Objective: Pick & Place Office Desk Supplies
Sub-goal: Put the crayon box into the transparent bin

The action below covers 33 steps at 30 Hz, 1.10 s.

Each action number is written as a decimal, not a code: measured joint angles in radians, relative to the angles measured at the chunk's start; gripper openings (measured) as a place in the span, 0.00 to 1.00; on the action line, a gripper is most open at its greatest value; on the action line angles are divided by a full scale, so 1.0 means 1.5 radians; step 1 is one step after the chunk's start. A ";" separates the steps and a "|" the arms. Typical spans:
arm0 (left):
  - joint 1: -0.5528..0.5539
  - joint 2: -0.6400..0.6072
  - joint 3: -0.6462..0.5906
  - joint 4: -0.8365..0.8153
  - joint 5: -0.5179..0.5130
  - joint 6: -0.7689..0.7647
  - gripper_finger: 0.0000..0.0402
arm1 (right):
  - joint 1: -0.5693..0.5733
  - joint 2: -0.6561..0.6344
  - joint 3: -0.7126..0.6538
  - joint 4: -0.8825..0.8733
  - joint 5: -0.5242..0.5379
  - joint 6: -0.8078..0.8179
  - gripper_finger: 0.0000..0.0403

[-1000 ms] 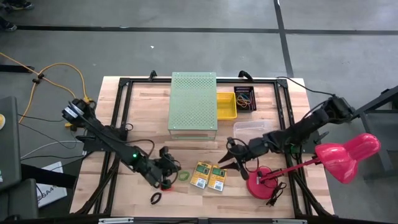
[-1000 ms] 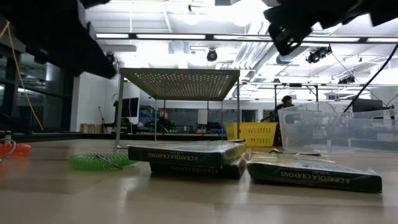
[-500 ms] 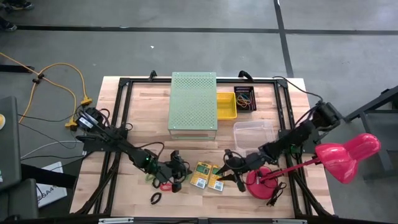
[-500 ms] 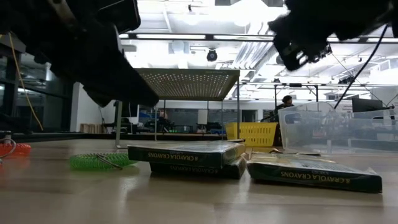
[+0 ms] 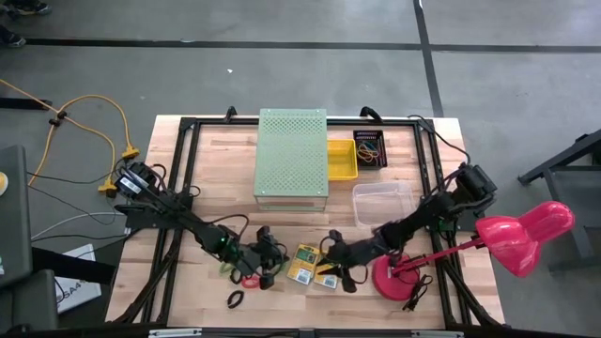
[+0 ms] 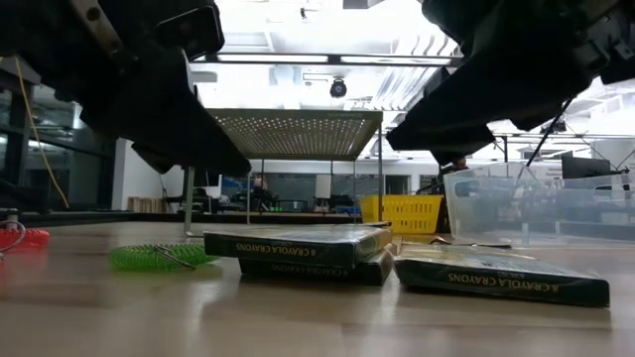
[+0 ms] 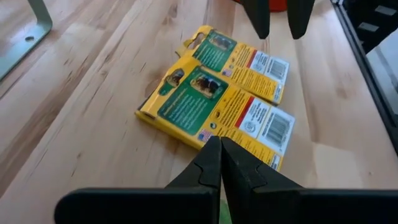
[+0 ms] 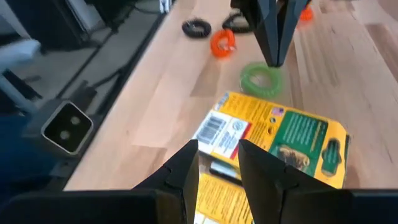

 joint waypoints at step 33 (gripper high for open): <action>0.000 0.058 -0.001 0.013 0.014 -0.046 0.00 | -0.044 0.000 0.016 -0.142 0.042 0.386 0.25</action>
